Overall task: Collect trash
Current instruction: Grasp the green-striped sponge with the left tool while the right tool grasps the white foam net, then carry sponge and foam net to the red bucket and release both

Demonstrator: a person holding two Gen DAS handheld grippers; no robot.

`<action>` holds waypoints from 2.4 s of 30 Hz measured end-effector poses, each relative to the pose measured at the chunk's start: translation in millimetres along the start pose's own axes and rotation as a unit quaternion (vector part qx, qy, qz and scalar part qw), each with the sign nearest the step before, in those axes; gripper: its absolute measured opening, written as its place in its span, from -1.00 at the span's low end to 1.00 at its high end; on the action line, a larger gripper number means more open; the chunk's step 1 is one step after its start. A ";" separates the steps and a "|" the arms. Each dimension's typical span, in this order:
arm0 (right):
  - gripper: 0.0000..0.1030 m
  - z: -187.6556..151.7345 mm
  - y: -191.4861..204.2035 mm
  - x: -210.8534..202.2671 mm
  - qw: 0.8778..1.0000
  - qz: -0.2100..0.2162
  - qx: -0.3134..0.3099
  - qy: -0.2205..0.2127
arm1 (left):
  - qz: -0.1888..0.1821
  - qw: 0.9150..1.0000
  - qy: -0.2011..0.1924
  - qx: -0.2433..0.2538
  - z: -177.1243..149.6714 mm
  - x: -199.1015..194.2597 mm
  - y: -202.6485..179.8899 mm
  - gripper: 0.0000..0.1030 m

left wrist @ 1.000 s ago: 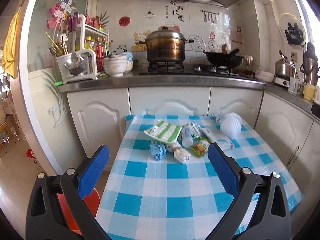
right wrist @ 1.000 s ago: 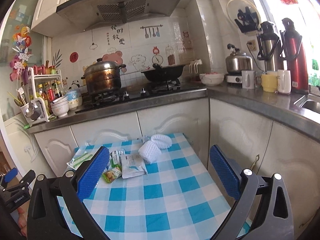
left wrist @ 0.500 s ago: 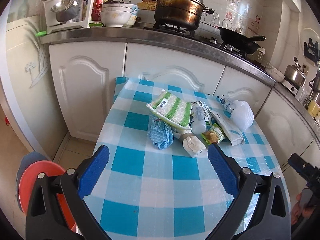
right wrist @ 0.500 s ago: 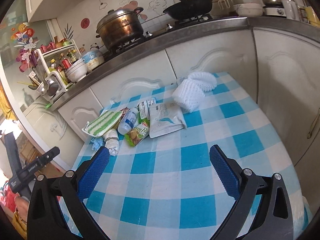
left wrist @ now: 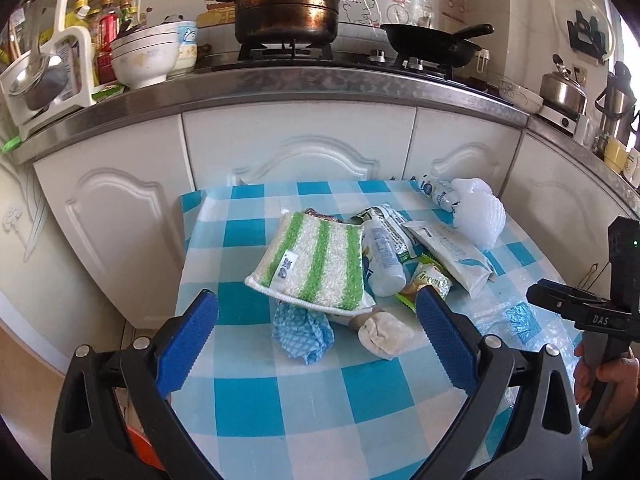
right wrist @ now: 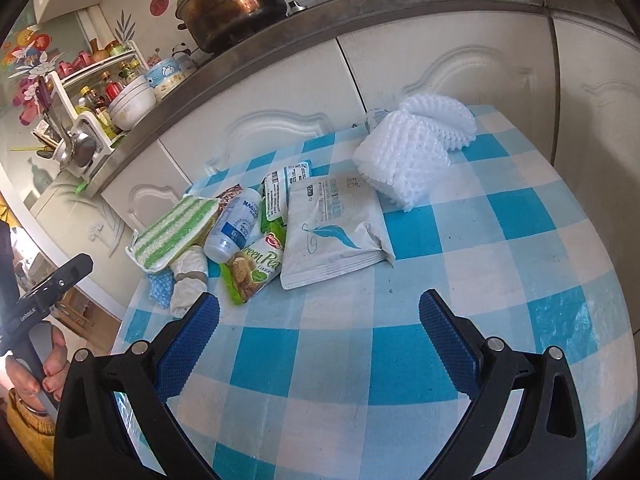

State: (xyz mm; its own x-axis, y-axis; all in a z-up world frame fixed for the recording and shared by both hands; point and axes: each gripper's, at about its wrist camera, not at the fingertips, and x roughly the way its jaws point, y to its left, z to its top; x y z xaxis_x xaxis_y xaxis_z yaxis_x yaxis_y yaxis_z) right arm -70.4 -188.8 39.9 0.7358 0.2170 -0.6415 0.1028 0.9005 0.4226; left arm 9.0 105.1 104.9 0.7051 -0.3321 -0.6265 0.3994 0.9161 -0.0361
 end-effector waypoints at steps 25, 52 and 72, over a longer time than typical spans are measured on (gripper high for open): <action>0.91 92.6 -24.7 52.5 0.995 -0.063 -0.070 -0.040 | 0.083 0.985 0.107 0.104 12.6 103.3 -12.1 0.93; -0.50 67.4 -18.4 40.8 0.985 -0.138 -0.085 -0.057 | 0.068 0.995 0.072 0.002 -1.6 75.9 4.7 0.29; -0.58 15.8 67.2 -23.8 0.994 -0.028 -0.079 -0.067 | 0.070 0.994 0.004 -0.083 -58.0 -53.6 54.0 0.29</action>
State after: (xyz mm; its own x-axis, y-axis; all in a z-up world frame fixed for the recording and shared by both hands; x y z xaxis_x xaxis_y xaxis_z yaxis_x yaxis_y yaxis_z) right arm -70.5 -139.5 93.7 0.8160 0.1220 -0.5650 0.0476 0.9599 0.2761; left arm -41.2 185.4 91.4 0.7419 -0.1983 -0.6405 0.1958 0.9777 -0.0760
